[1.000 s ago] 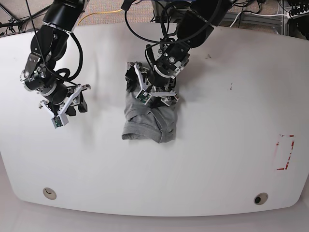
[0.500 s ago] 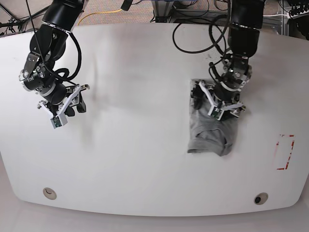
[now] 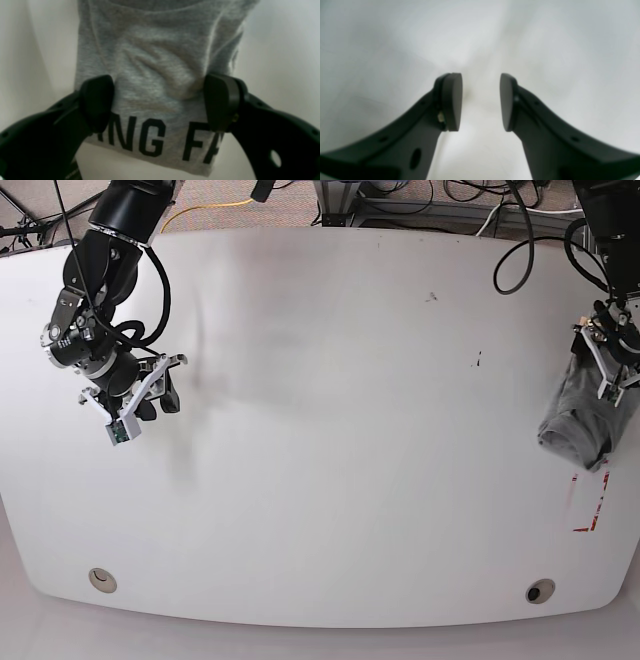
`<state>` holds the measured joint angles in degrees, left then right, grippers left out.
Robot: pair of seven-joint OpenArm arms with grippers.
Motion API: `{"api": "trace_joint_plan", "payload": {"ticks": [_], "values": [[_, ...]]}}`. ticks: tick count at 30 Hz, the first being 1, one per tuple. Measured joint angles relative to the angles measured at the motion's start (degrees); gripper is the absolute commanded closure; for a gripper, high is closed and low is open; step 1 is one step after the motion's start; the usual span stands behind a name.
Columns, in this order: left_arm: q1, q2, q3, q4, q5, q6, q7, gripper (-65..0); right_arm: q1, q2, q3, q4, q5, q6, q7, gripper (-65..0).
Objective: Fold the T-shirt properly
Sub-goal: 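Grasp the folded bundle with the left gripper and carry it to the table edge, then release the bundle with the left gripper at the table edge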
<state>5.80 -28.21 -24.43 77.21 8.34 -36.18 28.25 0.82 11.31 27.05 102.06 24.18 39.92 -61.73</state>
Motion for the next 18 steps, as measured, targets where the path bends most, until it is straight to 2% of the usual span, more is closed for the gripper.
{"api": "trace_joint_plan", "payload": {"ticks": [3, 8, 13, 15, 18], "values": [[0.2, -1.2, -4.4, -3.7, -0.6, -3.4, -0.9, -52.6, 0.0, 0.0, 0.0, 0.0, 0.0, 0.0, 0.0, -23.3], [0.0, -1.8, -9.4, -8.7, -2.2, -3.9, -2.2, -52.6, 0.2, 0.1, 0.0, 0.0, 0.1, 0.0, 0.0, -23.3], [4.5, -2.0, -13.7, -8.3, -2.9, -3.7, -2.6, -52.6, 0.2, 0.1, 0.0, 0.0, 0.0, 0.0, 0.0, -23.3], [6.0, -2.0, -14.3, -6.6, -3.0, -3.7, -1.5, -52.6, 0.2, 0.1, 0.0, 0.0, 0.0, 0.0, 0.0, -23.3], [8.2, -1.8, -14.4, -1.5, -5.6, -3.8, 5.2, -52.6, 0.1, 0.1, 0.0, 0.0, 0.1, 0.0, 0.0, -23.3]]}}
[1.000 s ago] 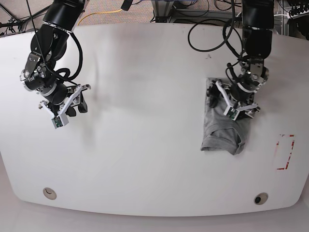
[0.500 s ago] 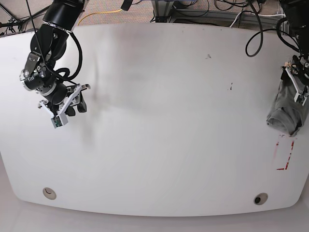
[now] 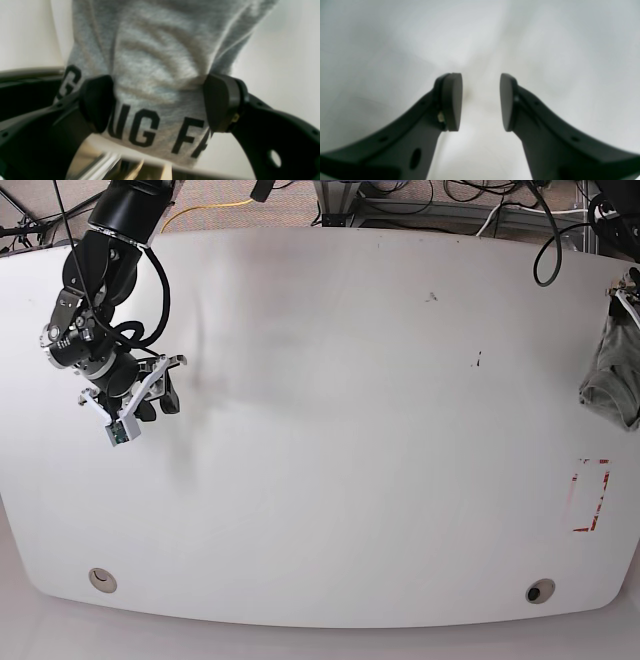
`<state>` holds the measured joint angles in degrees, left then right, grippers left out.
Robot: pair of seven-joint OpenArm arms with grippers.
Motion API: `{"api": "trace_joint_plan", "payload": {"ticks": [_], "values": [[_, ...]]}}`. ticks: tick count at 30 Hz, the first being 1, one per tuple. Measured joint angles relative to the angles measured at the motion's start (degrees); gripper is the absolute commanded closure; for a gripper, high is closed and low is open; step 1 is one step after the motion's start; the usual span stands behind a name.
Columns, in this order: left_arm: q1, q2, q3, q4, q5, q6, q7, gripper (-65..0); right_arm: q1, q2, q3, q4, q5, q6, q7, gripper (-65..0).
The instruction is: Fold the T-shirt properly
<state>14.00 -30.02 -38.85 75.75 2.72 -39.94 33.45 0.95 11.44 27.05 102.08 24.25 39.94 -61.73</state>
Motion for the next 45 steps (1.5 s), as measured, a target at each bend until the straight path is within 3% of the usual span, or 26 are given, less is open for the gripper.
{"api": "trace_joint_plan", "payload": {"ticks": [5, 10, 13, 16, 21, 27, 31, 36, 41, 45], "values": [[1.3, 0.3, 0.0, 11.6, -7.4, -0.4, 7.7, -52.6, -0.1, 0.0, 0.0, 1.5, -0.1, 0.0, -0.1, -23.3], [-0.6, 1.2, 1.5, 20.9, -9.7, -0.3, 7.7, -52.6, -0.1, 0.2, -0.1, 3.8, -0.3, 0.0, 0.2, -23.5], [-3.6, 5.1, 5.9, 23.8, -7.7, 3.5, 6.6, -52.5, -0.2, 0.6, -0.2, 3.6, -0.9, 0.0, 2.4, -23.8], [-6.5, 9.6, 11.7, 24.2, -5.3, 7.8, -0.1, -52.5, -0.2, 1.4, -0.5, 3.5, -6.2, 0.1, 8.7, -23.8], [-7.0, 16.7, 17.8, 22.7, 2.7, 16.3, -17.0, -52.5, -0.2, -0.1, -0.3, 1.2, -18.2, 0.0, 21.1, -23.3], [0.0, 23.4, 21.0, 19.9, 7.7, 21.7, -33.9, -52.5, -4.7, 0.2, -0.2, -5.2, -21.8, 0.3, 39.9, -23.1], [3.7, 26.3, 20.6, 20.2, 8.4, 23.1, -36.0, -52.5, -9.7, 1.9, 0.1, -9.0, -23.2, -0.2, 45.6, -23.1], [13.5, 29.9, 20.5, 28.5, 7.3, 23.1, -37.7, -52.5, -19.6, 1.6, -0.2, -9.3, -22.6, 0.5, 54.5, -23.1], [24.2, 32.8, 20.7, 34.5, 5.9, 22.8, -37.4, -52.5, -29.5, 0.0, 0.2, -8.2, -21.9, -0.2, 58.2, -23.1], [32.3, 34.7, 20.7, 36.7, 5.7, 23.3, -37.7, -52.5, -37.2, -1.0, -0.2, -5.7, -15.3, 0.4, 59.0, -23.1]]}}
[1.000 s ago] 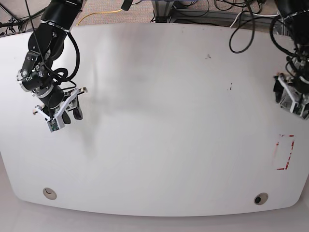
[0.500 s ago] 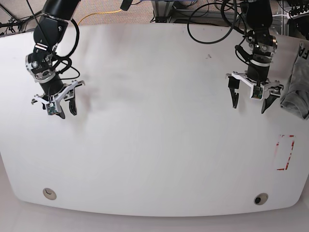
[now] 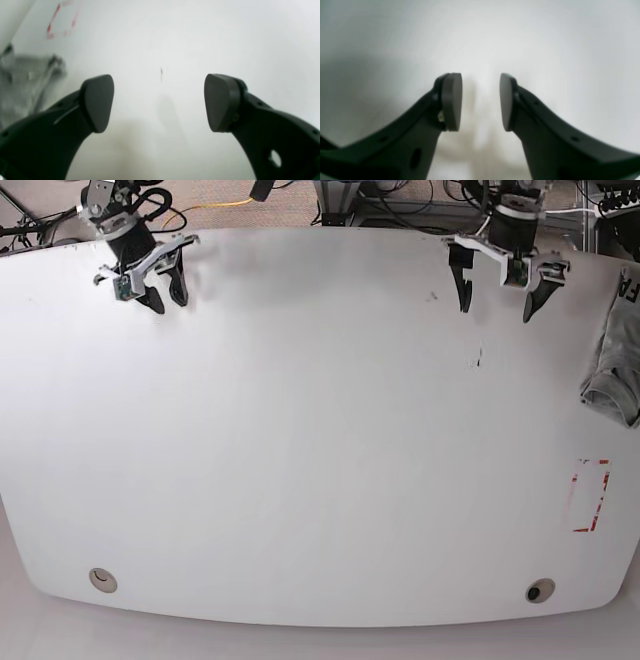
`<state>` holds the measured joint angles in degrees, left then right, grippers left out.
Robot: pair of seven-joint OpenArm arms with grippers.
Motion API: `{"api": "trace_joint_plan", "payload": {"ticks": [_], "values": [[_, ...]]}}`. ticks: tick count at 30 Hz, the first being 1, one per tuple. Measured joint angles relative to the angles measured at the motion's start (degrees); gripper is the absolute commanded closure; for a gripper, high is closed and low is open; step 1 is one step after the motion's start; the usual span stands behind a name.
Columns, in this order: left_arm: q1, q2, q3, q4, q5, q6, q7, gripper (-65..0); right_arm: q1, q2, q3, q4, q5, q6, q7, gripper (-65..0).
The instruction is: Fold the T-shirt properly
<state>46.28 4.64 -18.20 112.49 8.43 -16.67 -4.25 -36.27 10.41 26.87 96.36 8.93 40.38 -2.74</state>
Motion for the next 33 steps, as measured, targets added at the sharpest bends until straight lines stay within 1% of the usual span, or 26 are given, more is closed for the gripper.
{"api": "trace_joint_plan", "payload": {"ticks": [2, 5, 7, 10, 13, 15, 17, 20, 22, 23, 24, 25, 27, 29, 30, 33], "values": [[4.0, 0.5, 0.0, 0.3, -0.1, -0.2, 0.2, -52.4, -4.1, 0.0, 0.1, 1.6, 3.3, -0.3, 0.4, -23.1], [9.1, 0.9, 0.0, 0.2, -0.1, -0.1, -0.9, -52.4, -9.8, -0.1, 1.4, 3.9, 6.7, -0.6, 0.6, -23.1], [12.2, 0.9, 0.0, 0.2, -0.1, -0.2, -1.4, -52.4, -13.2, -1.1, 2.0, 5.0, 8.0, -1.0, 0.6, -23.1], [16.0, 0.6, 0.6, 0.2, -1.0, 0.2, -1.5, -52.4, -17.1, -3.4, 2.0, 6.2, 8.0, -1.3, 0.7, -23.1], [20.6, 0.5, 1.0, 0.2, -4.1, -0.2, -1.6, -52.4, -21.3, -5.0, 1.8, 6.4, 8.5, -0.1, 0.8, -23.1], [23.3, -0.5, 1.5, 0.0, -5.9, 0.1, -1.5, -52.1, -24.2, -5.6, 1.8, 6.4, 8.5, -0.6, 0.8, -23.1], [24.4, -2.2, 3.4, -1.8, -7.3, 0.7, -2.0, -49.4, -26.1, -6.6, 2.0, 6.3, 8.3, -1.1, 0.7, -23.1], [23.6, -5.7, 6.5, -6.5, -7.6, -0.7, -1.9, -44.3, -27.5, -8.7, 1.9, 6.2, 8.3, -1.2, 0.9, -23.1], [22.3, -7.2, 7.8, -11.1, -8.1, 0.0, -2.6, -43.3, -27.6, -9.7, 0.7, 4.0, 8.7, -0.9, 1.3, -23.1], [21.4, -7.8, 8.3, -13.5, -8.2, 0.2, -3.1, -43.2, -27.5, -9.6, -0.2, 2.4, 9.2, -0.9, 2.0, -23.1], [19.6, -8.6, 8.9, -17.1, -8.1, 0.3, -2.0, -43.3, -27.0, -9.4, -1.3, -0.5, 9.3, -0.6, 2.2, -23.1], [17.9, -8.9, 9.3, -20.5, -7.4, 0.4, -0.9, -43.3, -26.4, -9.3, -1.8, -3.4, 8.6, -0.5, 1.2, -23.1], [14.4, -9.0, 10.1, -26.3, -7.8, 0.6, -1.8, -43.3, -24.8, -8.6, -2.1, -8.5, 7.8, -0.6, 0.5, -23.1], [10.4, -8.7, 10.5, -31.6, -7.6, 0.2, -1.5, -43.3, -22.3, -8.0, -2.6, -13.5, 6.8, -1.8, 0.9, -23.1], [8.5, -8.5, 10.5, -34.4, -8.0, -0.1, -2.5, -43.3, -20.7, -7.6, -3.3, -16.3, 6.3, -1.5, 2.0, -23.1], [4.2, -8.5, 10.6, -40.8, -8.0, 0.2, -2.8, -43.3, -16.1, -7.7, -4.4, -23.0, 2.8, -1.4, 1.9, -23.1]]}}
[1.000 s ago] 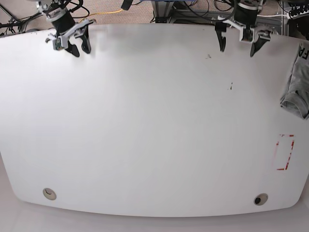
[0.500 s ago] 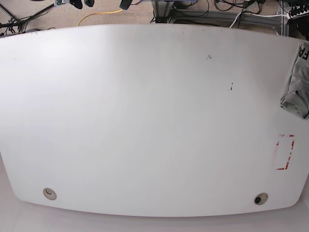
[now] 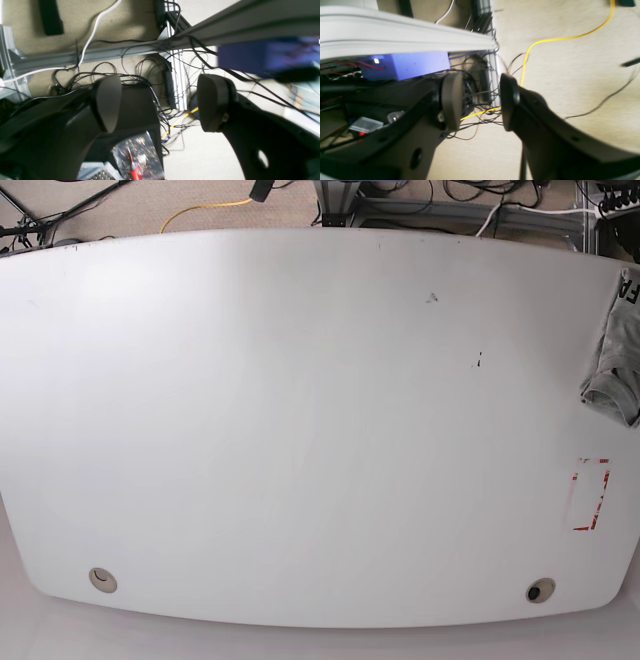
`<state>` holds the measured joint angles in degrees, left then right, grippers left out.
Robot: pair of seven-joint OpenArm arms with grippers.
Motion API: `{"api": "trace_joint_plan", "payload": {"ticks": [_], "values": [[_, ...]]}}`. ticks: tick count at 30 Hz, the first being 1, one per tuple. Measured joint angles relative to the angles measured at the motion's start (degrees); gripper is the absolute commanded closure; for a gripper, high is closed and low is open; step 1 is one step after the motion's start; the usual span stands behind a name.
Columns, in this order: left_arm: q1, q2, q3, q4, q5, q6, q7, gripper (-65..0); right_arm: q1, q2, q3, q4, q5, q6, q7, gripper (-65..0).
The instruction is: Fold the T-shirt properly
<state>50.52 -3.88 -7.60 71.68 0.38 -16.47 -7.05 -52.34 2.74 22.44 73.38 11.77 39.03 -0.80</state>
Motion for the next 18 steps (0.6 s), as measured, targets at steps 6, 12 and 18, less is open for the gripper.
{"api": "trace_joint_plan", "payload": {"ticks": [6, 12, 18], "values": [[-10.7, -0.4, 2.2, -16.5, 0.9, 0.1, 1.0, -42.9, 8.7, -0.9, -0.3, -14.7, -9.3, -0.3, 5.0, -23.1], [-26.9, 0.0, 2.4, -42.7, 0.7, 2.1, 0.6, -42.8, 18.8, 0.0, -3.9, -29.0, -14.1, -8.9, 6.6, -23.1], [-35.5, -0.3, 2.4, -56.8, 0.4, 2.3, 0.0, -42.8, 26.6, 0.5, -4.5, -37.8, -14.6, -12.6, 6.5, -23.8]]}}
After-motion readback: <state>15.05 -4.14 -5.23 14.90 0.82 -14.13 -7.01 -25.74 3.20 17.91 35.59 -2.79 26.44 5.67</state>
